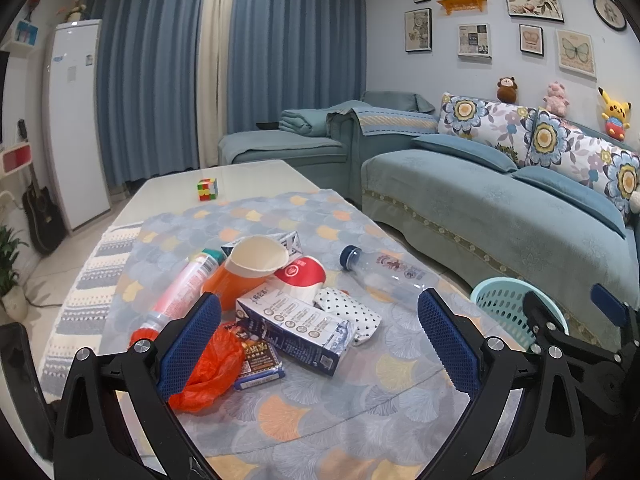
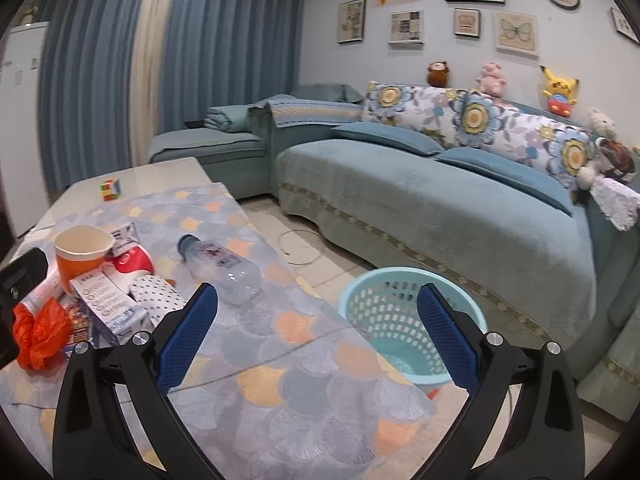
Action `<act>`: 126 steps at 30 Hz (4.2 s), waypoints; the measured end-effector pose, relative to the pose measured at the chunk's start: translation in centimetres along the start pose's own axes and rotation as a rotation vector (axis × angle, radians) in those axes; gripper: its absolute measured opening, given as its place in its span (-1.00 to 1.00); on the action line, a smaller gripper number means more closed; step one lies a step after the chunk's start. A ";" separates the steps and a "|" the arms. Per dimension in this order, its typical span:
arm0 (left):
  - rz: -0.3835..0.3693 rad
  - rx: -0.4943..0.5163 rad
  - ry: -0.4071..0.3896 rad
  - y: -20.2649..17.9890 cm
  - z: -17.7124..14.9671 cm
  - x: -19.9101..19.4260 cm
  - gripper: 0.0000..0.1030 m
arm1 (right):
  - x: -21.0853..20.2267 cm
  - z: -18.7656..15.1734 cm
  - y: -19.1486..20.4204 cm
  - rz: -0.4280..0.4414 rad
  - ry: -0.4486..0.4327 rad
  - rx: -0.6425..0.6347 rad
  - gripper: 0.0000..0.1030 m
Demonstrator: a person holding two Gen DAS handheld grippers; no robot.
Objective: Collect trash
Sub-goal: 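Grasp the clear milk bottle with the right tool while the left tool grasps the orange plastic bag, then carry both items over the blue basket and open both tools to drop them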
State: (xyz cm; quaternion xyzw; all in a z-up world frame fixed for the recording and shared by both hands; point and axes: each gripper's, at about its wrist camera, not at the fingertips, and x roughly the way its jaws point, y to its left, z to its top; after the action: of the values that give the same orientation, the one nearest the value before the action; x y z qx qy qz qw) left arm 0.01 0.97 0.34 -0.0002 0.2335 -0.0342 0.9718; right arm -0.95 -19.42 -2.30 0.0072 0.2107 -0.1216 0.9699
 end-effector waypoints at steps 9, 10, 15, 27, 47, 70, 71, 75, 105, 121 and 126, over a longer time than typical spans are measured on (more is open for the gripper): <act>0.085 -0.085 0.049 4.2 1.1 0.2 0.86 | 4.9 2.6 2.2 0.236 -0.005 -0.173 0.69; 0.103 -0.092 0.058 5.2 1.0 0.4 0.86 | 6.0 3.1 2.4 0.273 0.009 -0.185 0.67; 0.183 -0.138 0.138 10.1 -0.8 1.8 0.86 | 12.0 4.6 2.9 0.416 0.115 -0.194 0.67; 0.188 -0.341 0.313 18.0 -6.3 6.4 0.85 | 19.9 3.4 7.1 0.513 0.208 -0.355 0.67; 0.124 -0.323 0.348 16.0 -7.1 7.0 -0.13 | 22.3 1.4 10.2 0.531 0.359 -0.442 0.03; -0.204 -0.081 0.070 -0.9 5.0 3.0 -0.19 | 11.1 7.6 -7.4 0.366 0.119 -0.079 0.02; -0.226 -0.061 0.069 -2.7 5.4 3.5 -0.19 | 10.9 7.7 -8.4 0.343 0.114 -0.066 0.02; -0.305 -0.021 0.109 -8.1 5.9 6.5 -0.18 | 10.5 6.8 -12.7 0.208 0.114 -0.034 0.02; -0.468 0.190 0.463 -22.8 -2.9 18.7 0.49 | 17.5 -7.6 -20.6 0.031 0.537 0.195 0.08; -0.524 0.086 0.333 -18.1 0.8 15.1 0.72 | 13.5 -5.6 -17.7 0.130 0.411 0.135 0.08; -0.492 0.065 0.280 -14.5 2.0 12.7 0.72 | 11.7 -3.8 -14.0 0.221 0.336 0.062 0.08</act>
State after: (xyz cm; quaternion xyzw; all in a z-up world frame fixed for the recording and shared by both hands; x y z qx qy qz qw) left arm 11.22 -14.39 -3.36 -0.0211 0.3571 -0.2762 0.8920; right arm 4.48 -35.49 -10.05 0.0806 0.3637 -0.0178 0.9279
